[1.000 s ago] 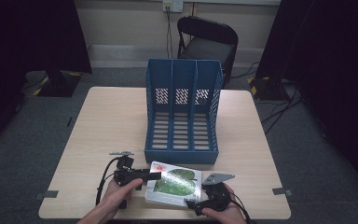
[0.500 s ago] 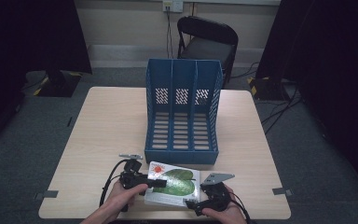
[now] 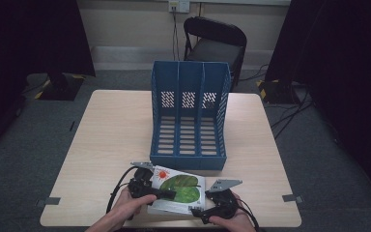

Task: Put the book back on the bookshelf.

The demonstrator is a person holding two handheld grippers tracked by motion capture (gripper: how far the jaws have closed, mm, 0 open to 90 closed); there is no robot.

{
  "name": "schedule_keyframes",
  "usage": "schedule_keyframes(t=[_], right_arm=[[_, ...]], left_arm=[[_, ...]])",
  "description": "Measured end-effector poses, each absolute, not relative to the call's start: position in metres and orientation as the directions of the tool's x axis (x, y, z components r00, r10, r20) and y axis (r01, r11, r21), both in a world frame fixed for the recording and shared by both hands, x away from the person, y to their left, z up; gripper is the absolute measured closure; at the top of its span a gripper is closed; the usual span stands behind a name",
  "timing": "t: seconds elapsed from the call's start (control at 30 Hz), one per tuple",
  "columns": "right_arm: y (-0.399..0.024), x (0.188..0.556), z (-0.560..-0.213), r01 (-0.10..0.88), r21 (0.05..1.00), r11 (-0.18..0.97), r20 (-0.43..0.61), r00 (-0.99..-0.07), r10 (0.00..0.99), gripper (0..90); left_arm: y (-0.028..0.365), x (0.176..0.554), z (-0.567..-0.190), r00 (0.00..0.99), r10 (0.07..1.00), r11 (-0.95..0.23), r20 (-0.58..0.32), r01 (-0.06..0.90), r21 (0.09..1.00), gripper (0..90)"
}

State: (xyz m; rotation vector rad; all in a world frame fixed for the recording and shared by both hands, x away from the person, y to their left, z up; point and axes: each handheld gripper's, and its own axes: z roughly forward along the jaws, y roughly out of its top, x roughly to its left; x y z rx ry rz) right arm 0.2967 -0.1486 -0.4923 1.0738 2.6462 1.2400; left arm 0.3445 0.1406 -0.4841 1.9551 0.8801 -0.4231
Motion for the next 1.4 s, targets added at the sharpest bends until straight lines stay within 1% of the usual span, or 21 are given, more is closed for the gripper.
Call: schedule_keyframes(t=[0.17, 0.27, 0.47, 0.53, 0.57, 0.6, 0.7, 0.93, 1.03, 1.2, 1.27, 1.4], right_arm=[[-0.150, 0.299, -0.493, 0.592, 0.670, 0.448, 0.265, -0.754, 0.601, 13.4], [-0.150, 0.300, -0.493, 0.596, 0.665, 0.450, 0.272, -0.755, 0.597, 13.9], [-0.153, 0.303, -0.491, 0.598, 0.661, 0.453, 0.266, -0.751, 0.604, 18.7], [-0.156, 0.304, -0.490, 0.601, 0.665, 0.444, 0.264, -0.745, 0.612, 18.9], [-0.157, 0.305, -0.490, 0.603, 0.666, 0.439, 0.264, -0.741, 0.618, 19.1], [-0.157, 0.305, -0.490, 0.603, 0.666, 0.439, 0.264, -0.741, 0.618, 19.1], [-0.163, 0.308, -0.487, 0.613, 0.671, 0.418, 0.270, -0.726, 0.632, 19.4], [-0.169, 0.312, -0.484, 0.612, 0.691, 0.385, 0.292, -0.724, 0.625, 19.0], [-0.171, 0.316, -0.483, 0.619, 0.697, 0.362, 0.323, -0.721, 0.613, 19.3], [-0.174, 0.321, -0.484, 0.649, 0.685, 0.330, 0.404, -0.716, 0.569, 25.5], [-0.175, 0.321, -0.484, 0.652, 0.684, 0.328, 0.413, -0.716, 0.563, 28.0], [-0.180, 0.321, -0.482, 0.653, 0.696, 0.299, 0.433, -0.714, 0.550, 38.1]], left_arm=[[0.140, 0.343, -0.483, 0.701, 0.410, -0.331, -0.584, 0.711, 0.621, 67.0], [0.139, 0.341, -0.480, 0.723, 0.411, -0.345, -0.556, 0.688, 0.639, 67.2], [0.136, 0.337, -0.477, 0.760, 0.405, -0.367, -0.508, 0.644, 0.671, 67.5], [0.135, 0.334, -0.473, 0.781, 0.397, -0.379, -0.482, 0.618, 0.689, 68.5], [0.134, 0.331, -0.469, 0.807, 0.387, -0.395, -0.446, 0.583, 0.710, 68.6], [0.134, 0.331, -0.469, 0.807, 0.387, -0.395, -0.446, 0.583, 0.710, 68.7], [0.132, 0.327, -0.466, 0.840, 0.368, -0.416, -0.399, 0.532, 0.737, 68.9], [0.130, 0.318, -0.459, 0.888, 0.327, -0.442, -0.323, 0.446, 0.778, 69.8], [0.129, 0.316, -0.458, 0.899, 0.311, -0.446, -0.308, 0.425, 0.788, 70.1], [0.128, 0.313, -0.456, 0.913, 0.297, -0.459, -0.279, 0.393, 0.797, 70.4], [0.127, 0.313, -0.456, 0.915, 0.296, -0.469, -0.273, 0.388, 0.793, 70.7], [0.128, 0.313, -0.457, 0.915, 0.288, -0.480, -0.282, 0.393, 0.784, 71.8]])
